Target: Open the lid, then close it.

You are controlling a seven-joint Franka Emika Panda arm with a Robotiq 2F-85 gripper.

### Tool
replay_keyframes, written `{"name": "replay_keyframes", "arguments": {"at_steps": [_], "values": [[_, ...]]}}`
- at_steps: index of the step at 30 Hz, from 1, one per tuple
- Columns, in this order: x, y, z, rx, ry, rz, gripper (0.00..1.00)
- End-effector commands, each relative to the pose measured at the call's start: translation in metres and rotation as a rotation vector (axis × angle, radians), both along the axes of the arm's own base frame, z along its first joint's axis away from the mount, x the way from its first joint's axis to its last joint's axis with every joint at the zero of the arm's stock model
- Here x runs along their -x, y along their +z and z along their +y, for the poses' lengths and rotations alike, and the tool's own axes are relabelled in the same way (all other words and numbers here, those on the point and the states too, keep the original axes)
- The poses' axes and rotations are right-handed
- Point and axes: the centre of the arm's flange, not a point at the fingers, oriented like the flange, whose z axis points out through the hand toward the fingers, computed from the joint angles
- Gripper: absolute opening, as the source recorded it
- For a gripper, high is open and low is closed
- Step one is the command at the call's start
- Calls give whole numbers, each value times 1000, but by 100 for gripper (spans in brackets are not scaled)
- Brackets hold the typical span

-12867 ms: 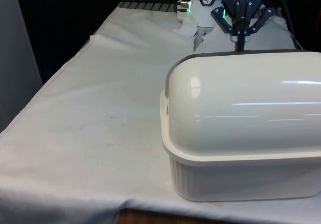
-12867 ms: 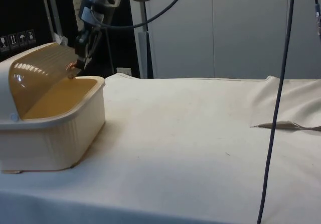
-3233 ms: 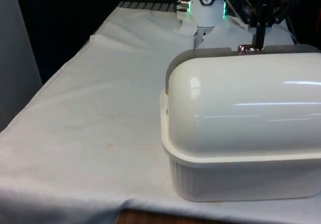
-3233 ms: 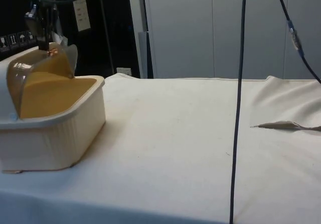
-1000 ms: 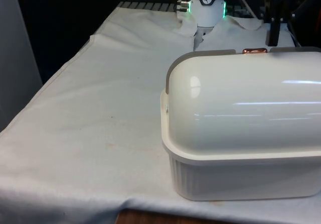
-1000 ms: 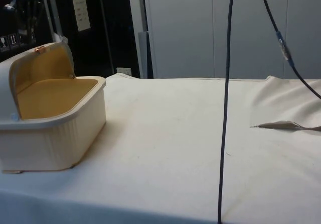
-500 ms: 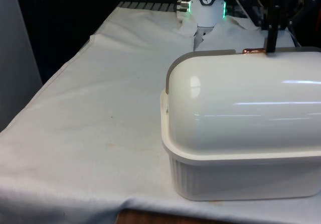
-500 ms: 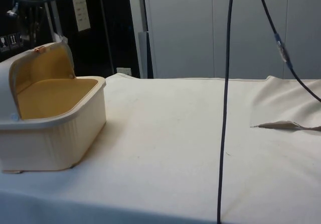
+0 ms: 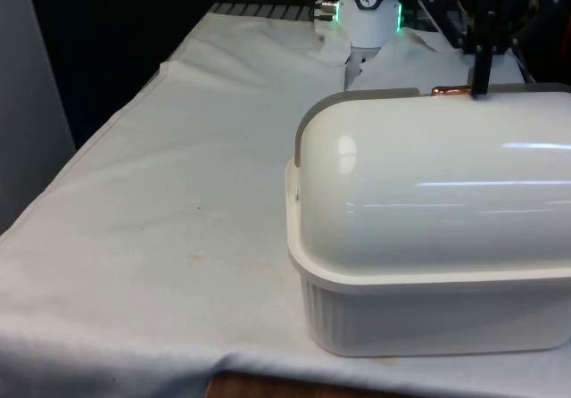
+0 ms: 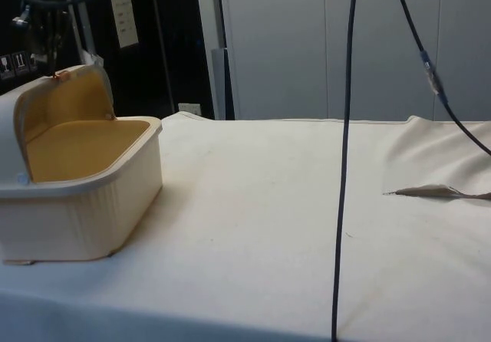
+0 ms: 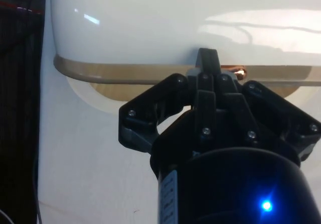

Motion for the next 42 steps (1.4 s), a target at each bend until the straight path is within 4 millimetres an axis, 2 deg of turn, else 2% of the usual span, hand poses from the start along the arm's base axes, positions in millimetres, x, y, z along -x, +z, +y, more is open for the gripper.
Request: {"name": "replay_keyframes", "arguments": {"at_steps": [1, 18, 37, 42], "values": [[0, 0, 0, 0, 1, 2, 0], [12, -3, -1, 8, 4, 29, 0], [32, -18, -1, 18, 7, 98, 0], [40, -27, -1, 19, 7, 133, 0]]}}
